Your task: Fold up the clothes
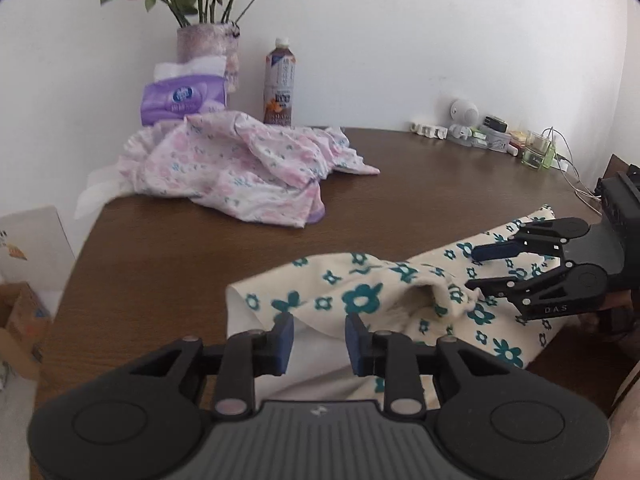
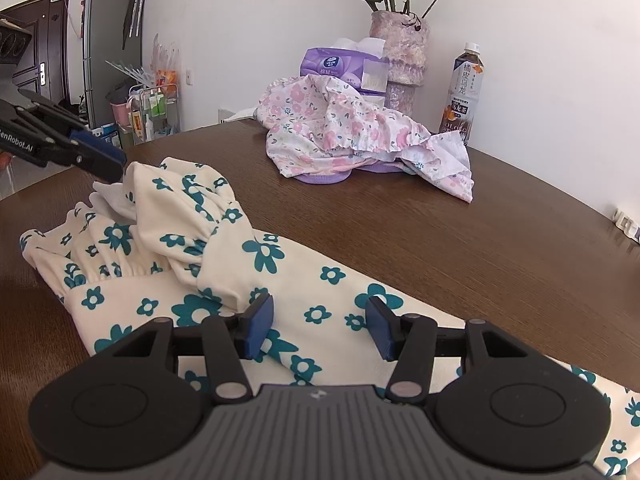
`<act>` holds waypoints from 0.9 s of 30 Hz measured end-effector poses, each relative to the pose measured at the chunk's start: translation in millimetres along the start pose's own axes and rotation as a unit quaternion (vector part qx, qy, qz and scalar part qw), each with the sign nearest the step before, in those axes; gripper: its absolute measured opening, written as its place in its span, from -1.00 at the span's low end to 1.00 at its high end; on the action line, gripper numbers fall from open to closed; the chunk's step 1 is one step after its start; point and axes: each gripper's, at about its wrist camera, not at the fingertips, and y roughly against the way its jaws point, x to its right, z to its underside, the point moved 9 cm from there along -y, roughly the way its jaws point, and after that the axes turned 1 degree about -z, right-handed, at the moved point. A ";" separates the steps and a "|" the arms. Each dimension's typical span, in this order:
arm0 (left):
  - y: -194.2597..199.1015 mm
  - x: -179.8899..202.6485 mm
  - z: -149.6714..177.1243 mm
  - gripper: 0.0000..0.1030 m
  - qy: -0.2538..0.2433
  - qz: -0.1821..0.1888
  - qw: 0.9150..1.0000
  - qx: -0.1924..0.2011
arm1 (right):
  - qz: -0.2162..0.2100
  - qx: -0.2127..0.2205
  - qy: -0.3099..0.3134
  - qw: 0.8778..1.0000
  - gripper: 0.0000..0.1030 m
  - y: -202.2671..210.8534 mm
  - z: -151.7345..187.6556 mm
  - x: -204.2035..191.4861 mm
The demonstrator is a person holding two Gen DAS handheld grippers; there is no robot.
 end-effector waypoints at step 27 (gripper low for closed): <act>-0.2 28.3 -0.6 -1.00 0.014 -0.049 0.997 0.051 | -0.023 0.059 0.184 0.981 -0.68 6.6 -40.0 -114.4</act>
